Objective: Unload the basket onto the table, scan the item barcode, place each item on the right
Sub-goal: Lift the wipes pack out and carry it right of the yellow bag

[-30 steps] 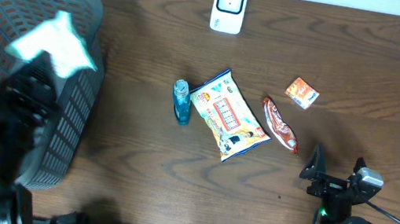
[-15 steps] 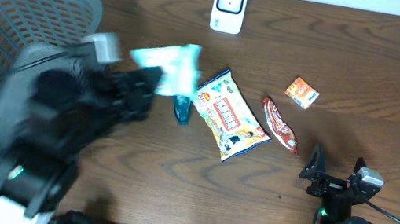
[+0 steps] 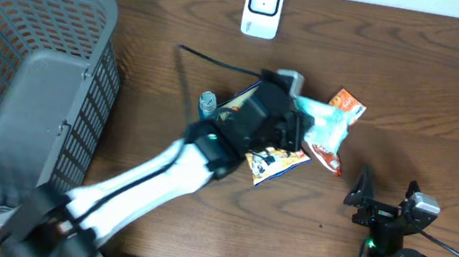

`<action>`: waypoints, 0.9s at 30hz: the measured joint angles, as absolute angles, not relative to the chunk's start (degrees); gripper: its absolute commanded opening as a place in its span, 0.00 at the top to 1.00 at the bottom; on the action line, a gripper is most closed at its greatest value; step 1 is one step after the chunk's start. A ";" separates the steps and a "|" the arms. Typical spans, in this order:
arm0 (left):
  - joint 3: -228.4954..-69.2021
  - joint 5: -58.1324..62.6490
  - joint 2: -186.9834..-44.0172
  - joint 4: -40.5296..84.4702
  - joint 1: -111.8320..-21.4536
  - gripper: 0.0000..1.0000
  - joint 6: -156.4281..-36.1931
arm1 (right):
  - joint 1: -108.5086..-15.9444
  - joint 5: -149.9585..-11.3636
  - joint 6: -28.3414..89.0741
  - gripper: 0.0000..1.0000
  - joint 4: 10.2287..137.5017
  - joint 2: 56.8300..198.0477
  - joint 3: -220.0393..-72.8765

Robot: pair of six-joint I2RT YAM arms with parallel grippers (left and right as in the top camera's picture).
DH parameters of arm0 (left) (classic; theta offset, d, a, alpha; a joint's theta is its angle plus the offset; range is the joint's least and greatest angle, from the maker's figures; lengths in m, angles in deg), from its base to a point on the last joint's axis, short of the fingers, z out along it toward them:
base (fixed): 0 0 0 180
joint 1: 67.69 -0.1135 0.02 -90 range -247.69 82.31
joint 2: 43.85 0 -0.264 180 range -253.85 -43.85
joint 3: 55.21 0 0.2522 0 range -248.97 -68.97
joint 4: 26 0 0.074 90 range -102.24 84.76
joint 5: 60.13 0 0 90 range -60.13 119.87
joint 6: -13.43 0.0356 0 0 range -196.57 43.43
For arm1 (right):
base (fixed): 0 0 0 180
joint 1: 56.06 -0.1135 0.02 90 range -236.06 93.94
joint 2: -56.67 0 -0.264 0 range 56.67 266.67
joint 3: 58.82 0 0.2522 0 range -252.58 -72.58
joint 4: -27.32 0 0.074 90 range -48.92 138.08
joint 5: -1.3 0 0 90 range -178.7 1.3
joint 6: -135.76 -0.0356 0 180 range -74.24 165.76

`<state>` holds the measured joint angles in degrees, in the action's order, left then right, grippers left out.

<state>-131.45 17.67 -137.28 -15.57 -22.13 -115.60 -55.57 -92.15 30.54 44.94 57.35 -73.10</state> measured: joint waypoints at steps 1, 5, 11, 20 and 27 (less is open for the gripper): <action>-131.47 17.95 -139.20 -16.88 -21.67 0.93 -115.62 | -55.57 -92.15 30.54 0.01 44.94 57.35 -73.10; -131.45 18.24 -146.50 -21.78 -19.73 0.93 -115.51 | -55.57 -92.15 30.54 0.01 44.94 57.35 -73.10; -131.47 18.26 -153.61 -25.82 -17.10 0.93 -115.36 | -55.57 -92.15 30.54 0.01 44.94 57.35 -73.10; -131.45 18.26 -155.03 -24.90 -14.68 0.92 -115.36 | -55.57 -92.15 30.54 0.01 44.94 57.35 -73.10; -131.45 21.01 -155.12 -23.77 -12.30 0.92 -115.34 | -55.57 -92.15 30.54 0.01 44.94 57.35 -73.10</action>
